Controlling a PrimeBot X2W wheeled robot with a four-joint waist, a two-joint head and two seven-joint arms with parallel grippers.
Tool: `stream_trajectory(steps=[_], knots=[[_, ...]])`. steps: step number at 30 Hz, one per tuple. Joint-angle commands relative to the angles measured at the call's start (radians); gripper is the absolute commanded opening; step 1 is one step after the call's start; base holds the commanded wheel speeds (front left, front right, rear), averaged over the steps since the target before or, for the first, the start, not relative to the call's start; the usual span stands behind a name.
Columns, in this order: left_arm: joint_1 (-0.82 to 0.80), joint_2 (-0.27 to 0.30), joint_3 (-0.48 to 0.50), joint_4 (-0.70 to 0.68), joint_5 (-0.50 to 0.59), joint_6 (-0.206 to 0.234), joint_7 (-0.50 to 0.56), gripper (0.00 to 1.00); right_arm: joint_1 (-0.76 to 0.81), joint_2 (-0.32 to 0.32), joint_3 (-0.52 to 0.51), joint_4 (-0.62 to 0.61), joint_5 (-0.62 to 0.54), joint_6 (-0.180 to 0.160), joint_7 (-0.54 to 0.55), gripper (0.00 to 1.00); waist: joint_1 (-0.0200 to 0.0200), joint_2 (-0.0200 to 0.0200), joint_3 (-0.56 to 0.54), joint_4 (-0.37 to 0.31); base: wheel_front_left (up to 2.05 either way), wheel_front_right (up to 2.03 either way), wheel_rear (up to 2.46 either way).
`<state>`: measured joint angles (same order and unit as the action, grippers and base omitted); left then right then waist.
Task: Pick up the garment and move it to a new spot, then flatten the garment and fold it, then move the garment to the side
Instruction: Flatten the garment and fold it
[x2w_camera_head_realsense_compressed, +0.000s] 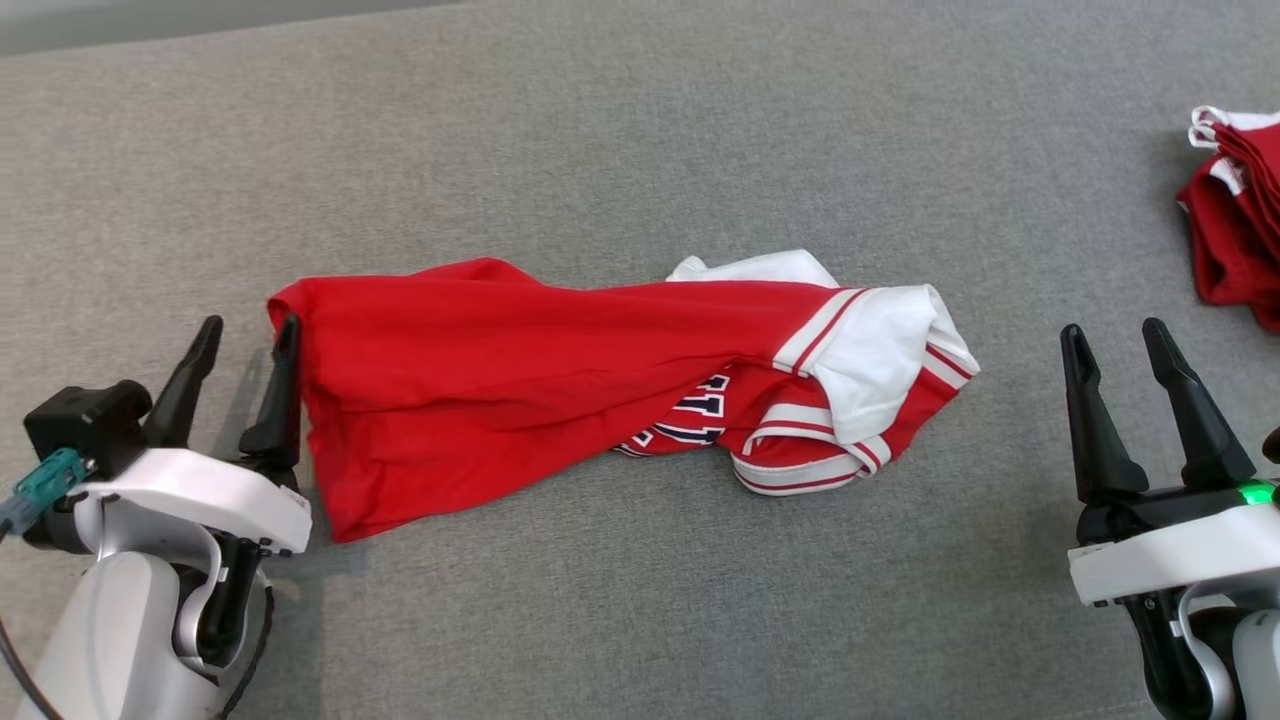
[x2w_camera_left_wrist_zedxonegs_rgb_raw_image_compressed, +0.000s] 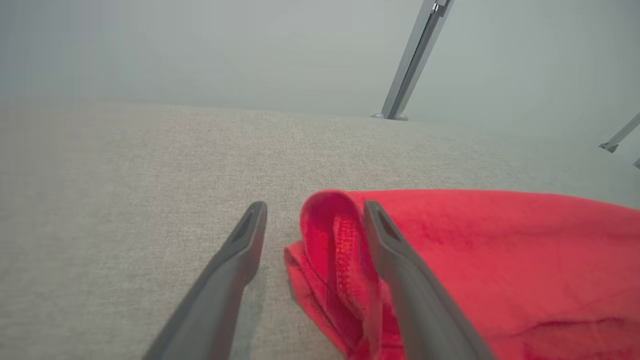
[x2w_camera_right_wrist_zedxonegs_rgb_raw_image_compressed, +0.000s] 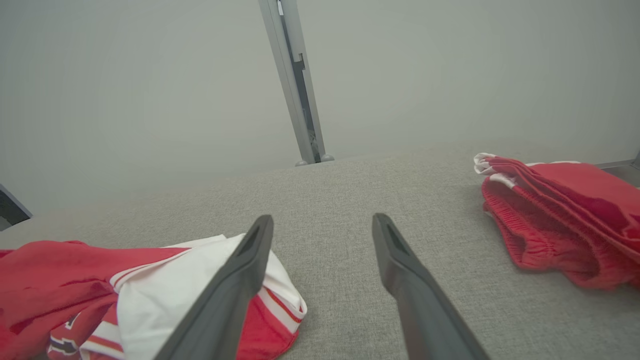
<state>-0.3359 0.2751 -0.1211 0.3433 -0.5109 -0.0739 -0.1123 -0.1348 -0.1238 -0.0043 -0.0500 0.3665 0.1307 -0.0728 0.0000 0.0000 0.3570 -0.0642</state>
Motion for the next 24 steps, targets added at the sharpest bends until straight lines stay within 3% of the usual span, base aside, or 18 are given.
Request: stream_trajectory(steps=[1,5,11,19,24], knots=[[0.004,0.008,0.006,-0.002,0.012,0.011,-0.020,1.00,-0.010,-0.004,-0.006,-0.002,-0.006,0.000,0.001,1.00,0.0000,0.0000,-0.012,0.013,0.00,0.00,0.00],[0.031,0.014,0.020,-0.062,0.057,0.060,-0.092,1.00,-0.009,-0.014,-0.017,-0.007,-0.032,0.000,0.005,1.00,0.0000,0.0000,-0.038,0.033,0.00,0.00,0.00],[0.116,0.006,0.022,-0.267,0.145,0.147,-0.136,1.00,0.008,-0.032,-0.017,-0.017,-0.082,0.000,0.021,1.00,0.0000,0.0000,-0.074,0.059,0.00,0.00,0.00],[0.262,0.000,-0.005,-0.445,0.198,0.208,-0.117,1.00,0.032,-0.036,0.003,-0.018,-0.101,0.000,0.044,1.00,0.0000,0.0000,-0.115,0.077,0.00,0.00,0.00],[0.302,-0.009,-0.025,-0.483,0.199,0.220,-0.096,1.00,0.041,-0.038,0.004,-0.019,-0.098,0.000,0.054,1.00,0.0000,0.0000,-0.127,0.089,0.00,0.00,0.00]])
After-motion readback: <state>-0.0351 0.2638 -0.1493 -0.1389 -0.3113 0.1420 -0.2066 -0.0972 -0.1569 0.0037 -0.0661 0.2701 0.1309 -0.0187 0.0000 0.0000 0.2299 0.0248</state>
